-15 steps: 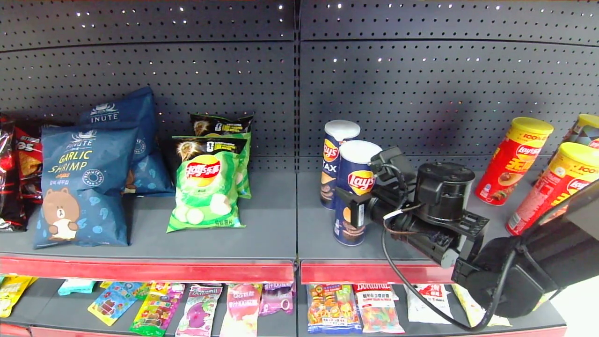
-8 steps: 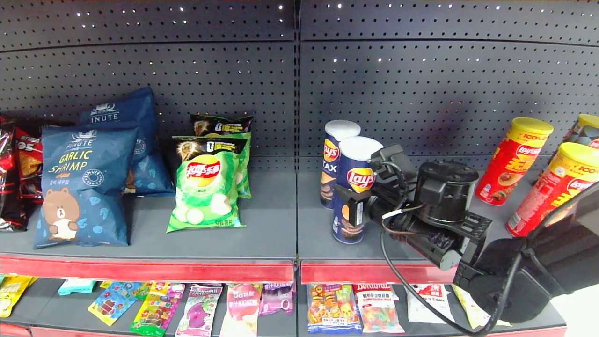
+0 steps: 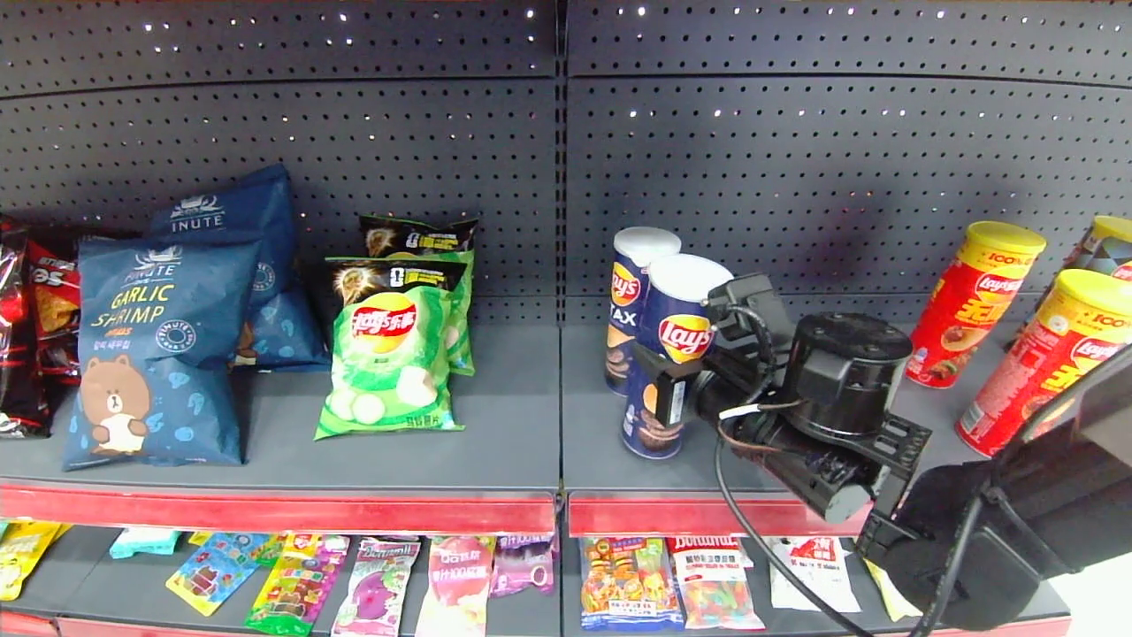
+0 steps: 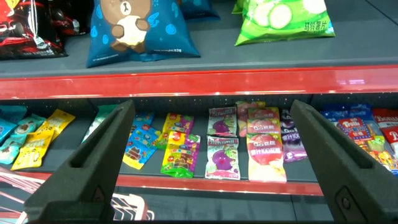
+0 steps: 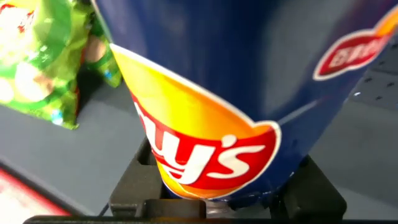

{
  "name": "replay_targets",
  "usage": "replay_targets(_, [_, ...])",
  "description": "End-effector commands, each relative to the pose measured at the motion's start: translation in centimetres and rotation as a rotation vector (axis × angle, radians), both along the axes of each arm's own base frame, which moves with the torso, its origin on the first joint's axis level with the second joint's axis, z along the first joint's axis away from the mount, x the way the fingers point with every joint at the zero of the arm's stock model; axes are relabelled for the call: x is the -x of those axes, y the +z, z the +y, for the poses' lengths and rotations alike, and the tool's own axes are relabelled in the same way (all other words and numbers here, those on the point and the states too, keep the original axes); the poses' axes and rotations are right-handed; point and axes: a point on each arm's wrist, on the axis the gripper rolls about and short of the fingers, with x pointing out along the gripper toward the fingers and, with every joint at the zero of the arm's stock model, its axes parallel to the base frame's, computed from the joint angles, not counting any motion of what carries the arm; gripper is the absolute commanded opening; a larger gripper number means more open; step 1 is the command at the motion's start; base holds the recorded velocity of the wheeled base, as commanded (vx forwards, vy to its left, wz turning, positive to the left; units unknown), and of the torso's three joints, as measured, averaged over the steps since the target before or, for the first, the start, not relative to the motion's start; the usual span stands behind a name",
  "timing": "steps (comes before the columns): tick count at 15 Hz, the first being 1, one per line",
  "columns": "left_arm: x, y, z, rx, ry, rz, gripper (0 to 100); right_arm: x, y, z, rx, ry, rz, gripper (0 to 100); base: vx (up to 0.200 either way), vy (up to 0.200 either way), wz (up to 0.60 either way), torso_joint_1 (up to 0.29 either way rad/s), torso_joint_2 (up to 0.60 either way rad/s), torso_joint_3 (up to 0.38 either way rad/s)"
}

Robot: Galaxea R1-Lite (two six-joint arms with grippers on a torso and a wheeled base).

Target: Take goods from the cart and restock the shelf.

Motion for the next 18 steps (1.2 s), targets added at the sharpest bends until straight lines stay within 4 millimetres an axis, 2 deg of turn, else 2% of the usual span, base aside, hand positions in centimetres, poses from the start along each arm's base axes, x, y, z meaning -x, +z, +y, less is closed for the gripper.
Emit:
replay_targets(1, [-0.02, 0.01, 0.0, 0.0, 0.001, 0.0, 100, 0.27, -0.51, 0.25, 0.011, 0.009, 0.014, 0, 0.0, 0.0, 0.0, 0.0, 0.0, 0.0])
replay_targets(18, [0.0, 0.01, 0.0, -0.001, 0.002, -0.001, 100, 0.87, -1.01, 0.99, 0.026, 0.005, 0.006, 0, 0.0, 0.0, 0.0, 0.0, 0.0, 0.0])
